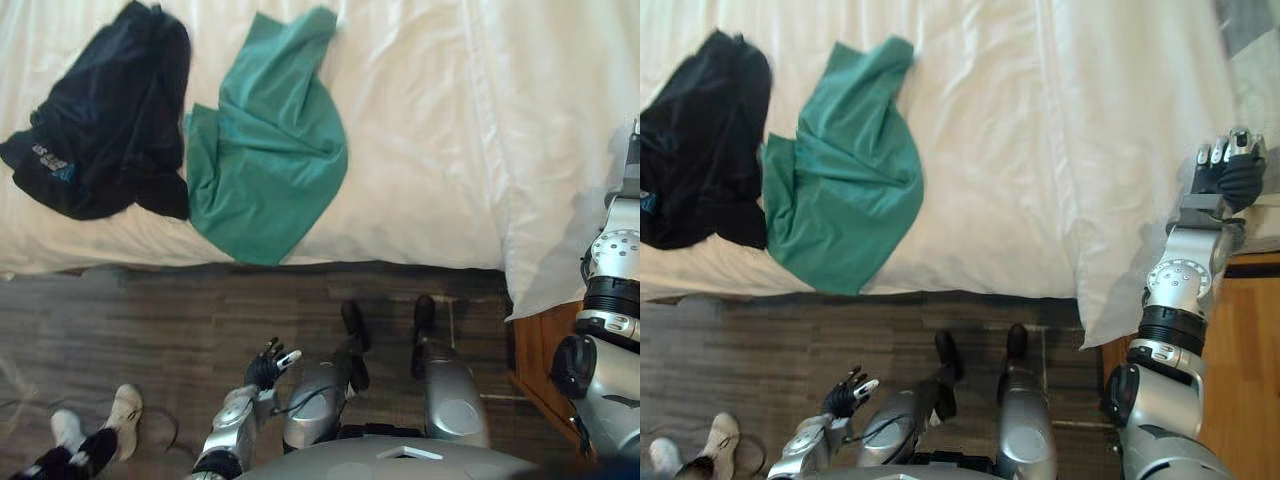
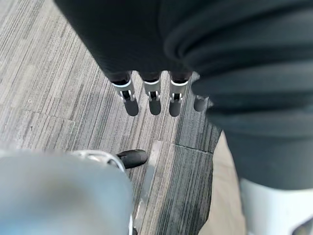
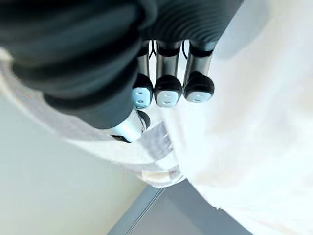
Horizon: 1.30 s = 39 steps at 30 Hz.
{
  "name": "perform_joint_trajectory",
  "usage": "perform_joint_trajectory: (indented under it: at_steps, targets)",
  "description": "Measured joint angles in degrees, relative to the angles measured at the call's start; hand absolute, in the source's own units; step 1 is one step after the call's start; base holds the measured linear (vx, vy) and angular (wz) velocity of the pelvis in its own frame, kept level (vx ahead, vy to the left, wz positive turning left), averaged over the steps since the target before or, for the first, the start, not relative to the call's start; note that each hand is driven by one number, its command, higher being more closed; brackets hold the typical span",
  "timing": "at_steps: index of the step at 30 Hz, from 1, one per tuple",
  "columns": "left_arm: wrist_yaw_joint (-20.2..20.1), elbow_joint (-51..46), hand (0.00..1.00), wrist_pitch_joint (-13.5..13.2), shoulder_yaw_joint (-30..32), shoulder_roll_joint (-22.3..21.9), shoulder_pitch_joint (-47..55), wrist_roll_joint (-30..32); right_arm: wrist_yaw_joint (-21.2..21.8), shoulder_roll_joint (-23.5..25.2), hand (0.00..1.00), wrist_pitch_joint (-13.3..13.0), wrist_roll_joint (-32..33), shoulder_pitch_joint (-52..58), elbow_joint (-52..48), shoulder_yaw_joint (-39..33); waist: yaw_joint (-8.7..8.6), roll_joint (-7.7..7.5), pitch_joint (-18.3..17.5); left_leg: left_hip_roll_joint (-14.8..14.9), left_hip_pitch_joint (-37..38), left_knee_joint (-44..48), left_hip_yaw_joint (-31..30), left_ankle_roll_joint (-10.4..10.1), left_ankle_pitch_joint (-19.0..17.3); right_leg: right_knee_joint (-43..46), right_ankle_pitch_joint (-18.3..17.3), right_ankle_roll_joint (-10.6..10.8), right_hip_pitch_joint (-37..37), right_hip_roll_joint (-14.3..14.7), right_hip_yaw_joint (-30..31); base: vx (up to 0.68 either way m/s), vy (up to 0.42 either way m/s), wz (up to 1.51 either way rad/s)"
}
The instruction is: Tidy the bed and pick cloth on bed and put in laundry
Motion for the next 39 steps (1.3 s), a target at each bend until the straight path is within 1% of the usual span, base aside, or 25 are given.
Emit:
perform_joint_trajectory:
  at_steps: [2,6,8,9,10,12,13,14,15,16,17,18,20,21,22,25,27,29,31,32,35,36,37,38,39]
  targets:
    - [0.05,-0.16,0.00,-0.78,-0.08,-1.25,-0.18,-0.09,0.76,1.86,1.00,-1.87,0.65,0.75,-0.04,0.50,-0.04,0.00,0.00,-0.13,-0.94,0.03,0.78,-0.35,0.38,2.28,-1.30,-0.22,-1.98,-0.47,0.03,0.04,-0.048,0.01]
    - [0.06,0.35,0.00,-1.62,-0.66,-2.68,-1.07,-0.09,1.46,4.35,1.00,-4.54,2.27,1.51,0.61,0.95,-0.21,-0.04,-0.02,-0.25,-0.94,1.05,1.28,-0.56,0.51,3.83,-2.61,-0.25,-2.27,-1.10,0.05,0.03,-0.036,0.02]
    - [-0.09,1.97,0.00,-3.57,-0.36,-3.41,-1.80,-0.07,1.46,6.90,1.00,-6.89,2.24,3.31,0.63,1.60,-0.29,-0.22,-0.10,-0.19,-0.06,1.28,2.96,-0.57,0.51,3.95,-2.90,-0.30,-1.47,-1.15,0.17,0.01,-0.007,-0.02]
    - [-0.10,2.28,0.00,-3.69,-0.03,-3.52,-2.16,-0.07,1.47,7.77,1.00,-7.56,2.22,4.26,0.63,1.58,-0.31,-0.30,-0.12,-0.14,0.32,1.57,3.57,-0.57,0.50,3.72,-2.90,-0.30,-0.81,-1.15,0.12,0.03,-0.012,-0.03]
    - [-0.08,2.55,0.00,-3.99,0.50,-3.70,-2.18,-0.03,1.46,9.31,1.00,-8.61,1.97,6.05,0.65,1.48,-0.34,-0.64,-0.25,-0.09,1.11,2.06,4.34,-0.82,0.33,3.36,-2.92,-0.25,0.42,-1.17,0.10,0.03,-0.012,-0.03]
    - [-0.05,2.73,0.00,-5.11,2.96,-4.65,-1.67,0.22,1.57,13.15,1.00,-10.11,0.86,12.02,1.96,1.41,-0.39,-2.05,-1.64,0.24,3.56,2.68,5.71,-1.54,-0.23,1.53,-2.97,-0.11,4.17,-0.97,-0.37,0.07,-0.017,0.00]
    - [-0.01,2.85,0.00,-5.22,3.49,-4.92,-1.59,0.60,1.59,13.97,1.00,-10.24,0.23,13.75,2.54,1.40,-0.45,-2.55,-2.41,0.34,3.85,2.79,6.01,-1.72,-0.36,1.06,-2.99,-0.04,4.83,-0.93,-0.62,0.08,-0.011,0.11]
    - [0.05,3.77,0.00,-5.52,4.42,-5.22,-1.61,1.21,1.57,15.70,1.00,-10.47,-1.40,16.94,4.41,1.11,-0.46,-3.55,-3.89,0.46,4.67,2.73,6.48,-2.00,-0.58,-0.04,-3.01,0.14,6.01,-0.79,-1.13,0.05,-0.001,0.14]
    - [0.25,4.28,0.00,-5.72,4.56,-5.40,-1.60,1.87,0.61,17.37,1.00,-10.18,-2.87,19.99,8.85,-0.19,-0.51,-4.50,-5.76,0.76,4.98,2.72,7.30,-2.02,-1.36,-1.06,-3.33,0.69,6.94,-0.45,-1.47,0.06,0.002,0.14]
    - [0.62,4.36,0.00,-5.72,4.58,-5.56,-1.62,2.52,-0.17,17.99,1.00,-9.79,-3.78,21.63,11.32,-0.84,-0.49,-4.66,-6.61,1.01,5.00,2.70,7.35,-1.74,-1.99,-1.44,-3.34,0.74,7.28,-0.18,-1.69,0.10,0.023,0.12]
    - [1.17,4.38,0.00,-5.68,4.52,-6.05,-1.69,3.34,-1.60,19.10,1.00,-8.28,-5.92,25.32,16.53,-1.49,-0.33,-4.72,-7.72,1.51,5.30,2.52,7.74,-1.20,-3.46,-1.82,-3.38,0.83,8.06,0.37,-1.94,0.13,0.045,0.03]
    - [1.37,4.37,0.00,-5.58,4.61,-6.37,-1.97,3.54,-2.69,20.28,1.00,-6.35,-7.85,28.26,20.63,-2.29,-0.07,-4.90,-7.83,1.46,5.75,2.28,8.43,-1.19,-3.55,-2.20,-2.82,0.66,8.50,0.34,-1.90,0.13,0.053,-0.03]
    - [2.26,4.60,0.00,-4.65,5.78,-6.76,-1.94,4.68,-2.72,23.31,1.00,-3.89,-11.32,33.53,24.37,-2.27,-0.41,-4.66,-7.92,1.34,6.92,1.74,9.08,-1.49,-3.74,-3.50,-2.19,0.96,9.97,0.55,-1.59,0.09,0.037,-0.14]
    - [2.36,4.81,0.00,-4.37,6.30,-6.82,-1.95,5.04,-2.71,24.20,0.00,-3.18,-12.51,35.04,25.11,-2.27,-0.53,-4.63,-7.98,1.34,7.38,1.74,9.43,-1.61,-3.82,-3.90,-2.05,1.04,10.51,0.61,-1.43,0.10,0.019,-0.27]
    - [2.37,4.83,0.00,-4.00,7.06,-6.86,-1.74,5.16,-2.43,25.48,0.00,-2.19,-14.63,37.73,25.99,-1.75,-0.54,-4.65,-8.10,1.35,8.81,1.63,10.32,-2.06,-4.12,-4.61,-1.84,1.23,11.80,0.81,-0.93,0.11,-0.002,-0.34]
    - [2.37,5.45,0.00,-3.07,8.55,-6.94,-0.44,5.66,-1.45,24.56,0.00,-1.45,-19.43,41.03,26.87,-1.56,-0.94,-4.95,-11.12,1.28,11.68,0.24,11.24,-2.60,-4.47,-6.59,-1.37,1.90,14.36,1.46,0.34,0.09,-0.013,-0.27]
    - [2.39,6.38,0.00,-2.43,9.10,-6.62,0.15,5.90,-1.40,24.16,0.00,-0.58,-22.28,41.16,27.92,-1.58,-1.13,-5.69,-12.86,1.34,13.39,-0.77,11.51,-2.75,-4.57,-7.82,-1.24,2.06,16.08,1.98,0.60,0.08,-0.021,-0.10]
    - [2.38,6.51,0.00,-1.41,9.01,-5.81,0.63,7.60,-0.82,24.05,0.00,0.49,-27.35,41.15,29.47,-1.53,-1.12,-6.84,-14.30,1.35,14.92,-1.29,11.33,-2.75,-4.57,-9.08,-1.14,2.17,18.15,2.30,0.54,0.05,-0.020,0.01]
    - [2.39,6.53,0.00,-0.66,9.00,-5.31,0.92,7.85,-0.45,24.26,0.00,0.83,-30.15,41.15,30.64,-1.13,-1.12,-7.34,-14.81,1.28,15.61,-1.29,10.85,-2.75,-4.58,-9.76,-1.08,2.25,19.29,2.29,0.24,0.02,-0.007,0.11]
    - [2.41,6.53,0.00,-0.21,8.94,-5.00,1.12,7.88,0.04,24.27,0.00,0.94,-33.28,41.27,31.45,-0.18,-1.21,-7.60,-14.97,1.19,16.01,-1.29,10.15,-2.75,-4.58,-10.15,-1.05,2.30,20.11,2.27,-0.06,0.01,-0.004,0.15]
    - [3.02,6.54,0.00,0.60,8.91,-4.38,1.67,7.94,1.54,23.97,0.00,1.06,-38.11,41.28,32.02,1.70,-1.39,-7.70,-15.06,1.05,16.63,-1.30,10.00,-2.74,-4.59,-10.57,-0.84,2.43,20.90,2.25,0.09,-0.01,-0.002,0.01]
    - [4.07,6.54,0.00,1.12,8.90,-4.14,2.53,7.86,2.92,23.82,0.00,1.17,-42.21,41.25,32.01,2.61,-1.55,-7.84,-15.33,0.74,16.65,-1.36,9.81,-2.66,-4.63,-10.92,-0.75,2.27,20.87,2.27,0.55,-0.04,0.003,-0.10]
    - [4.50,6.63,0.00,1.53,8.86,-3.97,3.00,7.83,4.04,23.47,0.00,1.31,-44.39,41.25,32.08,3.41,-1.58,-7.85,-15.33,0.41,16.64,-1.25,9.64,-2.50,-4.73,-10.98,-0.70,2.21,20.87,2.27,0.85,-0.03,0.006,-0.12]
    - [4.71,6.89,0.00,1.60,8.83,-3.75,3.39,7.69,5.64,22.86,0.00,1.33,-45.99,41.21,32.21,4.28,-1.60,-7.91,-15.15,0.57,16.29,0.14,9.47,-1.89,-5.64,-10.66,-0.77,2.18,20.81,2.13,1.15,-0.01,0.014,-0.03]
    - [5.04,6.91,0.00,1.63,8.81,-3.14,3.11,7.28,7.16,21.93,0.00,1.32,-47.83,41.15,32.39,5.00,-1.67,-8.27,-14.77,1.69,14.16,5.86,8.97,-1.78,-8.24,-9.56,-1.17,2.21,20.61,1.57,1.22,0.00,0.000,0.00]
